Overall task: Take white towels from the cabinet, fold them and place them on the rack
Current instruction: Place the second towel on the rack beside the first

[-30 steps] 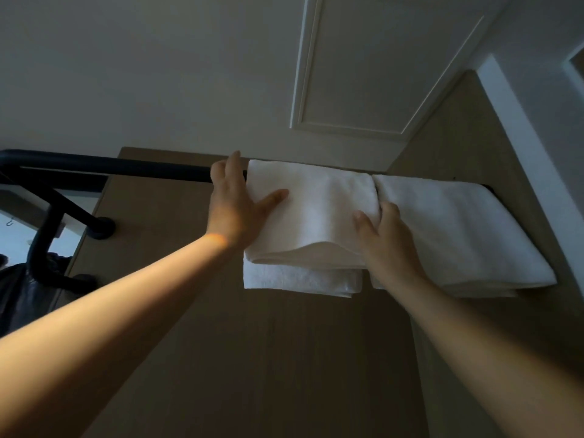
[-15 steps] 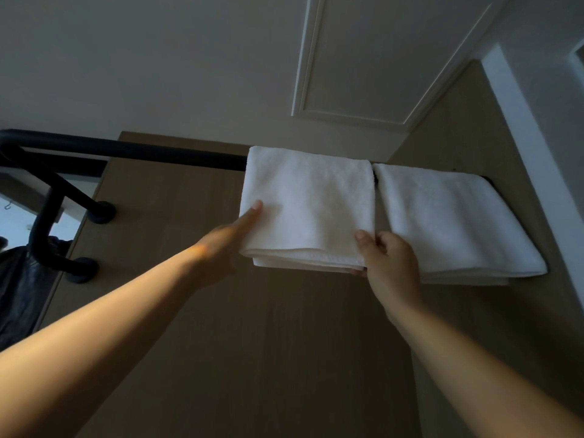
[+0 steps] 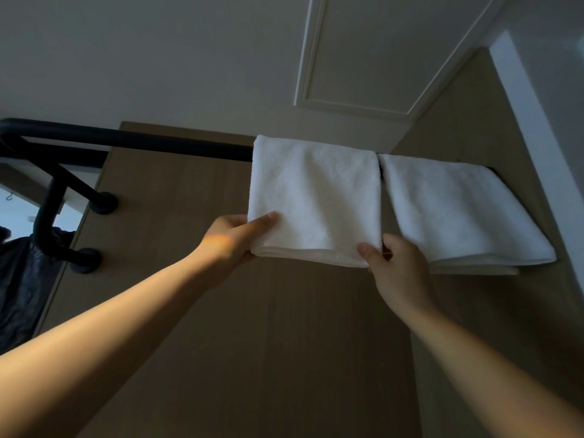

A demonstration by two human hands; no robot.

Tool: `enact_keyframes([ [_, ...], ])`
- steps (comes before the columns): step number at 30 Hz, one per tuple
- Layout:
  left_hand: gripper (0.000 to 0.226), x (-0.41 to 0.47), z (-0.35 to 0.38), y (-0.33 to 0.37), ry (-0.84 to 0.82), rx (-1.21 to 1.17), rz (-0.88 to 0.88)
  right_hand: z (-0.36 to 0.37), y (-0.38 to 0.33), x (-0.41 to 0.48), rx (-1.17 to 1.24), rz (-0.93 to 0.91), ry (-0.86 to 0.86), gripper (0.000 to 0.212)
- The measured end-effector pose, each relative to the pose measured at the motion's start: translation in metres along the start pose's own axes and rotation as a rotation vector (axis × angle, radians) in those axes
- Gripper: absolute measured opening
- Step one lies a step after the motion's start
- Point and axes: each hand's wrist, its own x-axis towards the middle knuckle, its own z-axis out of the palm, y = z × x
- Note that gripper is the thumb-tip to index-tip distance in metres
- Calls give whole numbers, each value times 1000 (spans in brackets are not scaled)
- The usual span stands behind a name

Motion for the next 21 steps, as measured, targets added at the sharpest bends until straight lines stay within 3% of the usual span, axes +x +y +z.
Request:
enact_keyframes([
  [8, 36, -13, -11, 0, 44, 130, 46, 9, 16, 4, 266, 141, -133, 32],
  [14, 35, -15, -12, -1, 40, 111, 39, 11, 20, 4, 586, 286, -167, 19],
  [18, 38, -16, -11, -2, 74, 83, 32, 12, 17, 7, 771, 436, -234, 37],
  [21, 36, -17, -12, -3, 110, 167, 67, 11, 14, 4, 895, 413, -224, 25],
])
